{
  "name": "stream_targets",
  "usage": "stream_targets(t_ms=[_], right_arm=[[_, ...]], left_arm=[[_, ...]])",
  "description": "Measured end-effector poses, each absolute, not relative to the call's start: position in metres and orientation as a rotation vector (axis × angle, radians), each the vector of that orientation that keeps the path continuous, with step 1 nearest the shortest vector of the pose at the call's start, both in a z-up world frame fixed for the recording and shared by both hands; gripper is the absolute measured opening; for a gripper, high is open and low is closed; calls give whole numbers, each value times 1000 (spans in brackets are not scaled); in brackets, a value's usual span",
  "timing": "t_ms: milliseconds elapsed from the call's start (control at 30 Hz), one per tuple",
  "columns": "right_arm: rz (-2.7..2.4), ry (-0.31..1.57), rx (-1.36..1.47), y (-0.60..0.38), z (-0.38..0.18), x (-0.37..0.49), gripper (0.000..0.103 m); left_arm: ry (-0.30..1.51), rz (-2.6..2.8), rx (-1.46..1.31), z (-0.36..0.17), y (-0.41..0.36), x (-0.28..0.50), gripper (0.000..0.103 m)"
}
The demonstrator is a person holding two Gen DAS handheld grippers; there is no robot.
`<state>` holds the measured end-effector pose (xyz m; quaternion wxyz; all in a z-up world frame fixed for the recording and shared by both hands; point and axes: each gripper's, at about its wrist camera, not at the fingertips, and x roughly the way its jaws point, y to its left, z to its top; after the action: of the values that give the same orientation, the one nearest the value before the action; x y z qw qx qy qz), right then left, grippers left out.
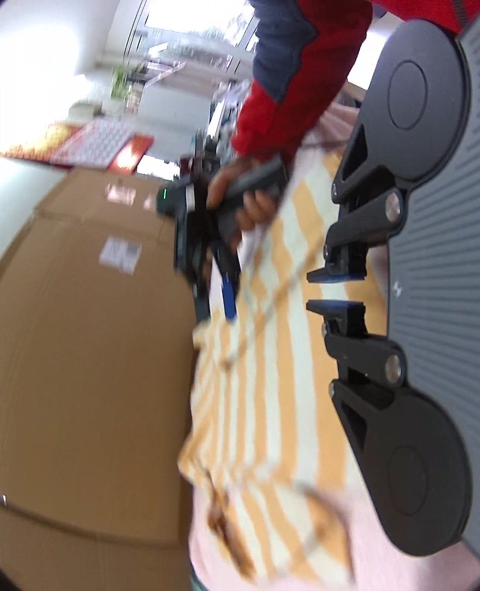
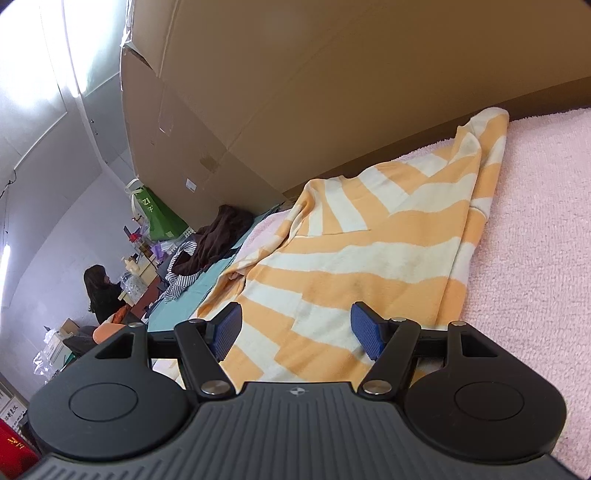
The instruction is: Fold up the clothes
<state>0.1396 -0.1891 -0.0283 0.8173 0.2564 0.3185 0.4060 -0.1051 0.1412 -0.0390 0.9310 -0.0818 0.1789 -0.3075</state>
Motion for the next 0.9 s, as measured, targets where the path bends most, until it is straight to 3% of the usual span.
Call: stream_targets(t_ms=[200,400,600,633,900], right_arm=[[862,687,545,-187,-27,143,67],[694,620,339,-118,17,143,67],[714,601,-181,23,29,134,65],[692,583,-271,41,24,134,65],[736,380,-738,121,5,118,62]], left_arm=[[395,-512,-240,-44,197,-106,6],[410,-449,-277,-45,231,-100,10],[429,-437,-294,-49,235,-93,21],[432,-433,-297,-50,235,-93,27],[448,-480,-379,-55,241,-89,39]])
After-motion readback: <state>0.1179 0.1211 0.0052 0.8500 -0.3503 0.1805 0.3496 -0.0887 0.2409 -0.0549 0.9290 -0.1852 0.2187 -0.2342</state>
